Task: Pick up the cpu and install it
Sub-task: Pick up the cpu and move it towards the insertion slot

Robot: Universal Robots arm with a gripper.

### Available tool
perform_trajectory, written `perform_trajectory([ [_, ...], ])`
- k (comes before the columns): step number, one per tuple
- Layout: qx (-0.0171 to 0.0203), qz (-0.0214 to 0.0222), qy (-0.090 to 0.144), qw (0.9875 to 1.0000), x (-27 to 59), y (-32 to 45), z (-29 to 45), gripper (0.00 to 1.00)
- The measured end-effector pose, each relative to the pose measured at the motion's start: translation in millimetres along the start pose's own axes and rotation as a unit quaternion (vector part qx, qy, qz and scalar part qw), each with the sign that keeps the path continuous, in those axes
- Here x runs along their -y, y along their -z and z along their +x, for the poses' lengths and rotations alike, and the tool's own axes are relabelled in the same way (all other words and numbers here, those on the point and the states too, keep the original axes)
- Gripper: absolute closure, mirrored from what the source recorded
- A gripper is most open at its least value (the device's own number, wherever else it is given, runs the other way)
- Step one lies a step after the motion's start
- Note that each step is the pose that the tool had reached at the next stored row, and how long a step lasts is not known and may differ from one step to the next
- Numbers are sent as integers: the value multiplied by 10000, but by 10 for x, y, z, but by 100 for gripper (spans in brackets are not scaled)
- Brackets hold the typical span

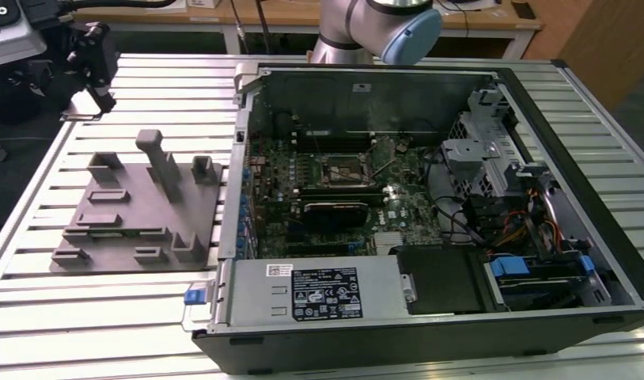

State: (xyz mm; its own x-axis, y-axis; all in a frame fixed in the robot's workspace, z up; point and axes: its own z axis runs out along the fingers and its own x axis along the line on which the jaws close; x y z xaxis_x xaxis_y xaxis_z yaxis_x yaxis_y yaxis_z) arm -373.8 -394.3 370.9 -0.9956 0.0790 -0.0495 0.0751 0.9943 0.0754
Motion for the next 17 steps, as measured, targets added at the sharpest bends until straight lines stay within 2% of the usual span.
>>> perform_trajectory([
  [10,-1,0,0,10000,-15,-10,-191,46],
  [17,-1,0,0,10000,-27,-20,-356,46],
])
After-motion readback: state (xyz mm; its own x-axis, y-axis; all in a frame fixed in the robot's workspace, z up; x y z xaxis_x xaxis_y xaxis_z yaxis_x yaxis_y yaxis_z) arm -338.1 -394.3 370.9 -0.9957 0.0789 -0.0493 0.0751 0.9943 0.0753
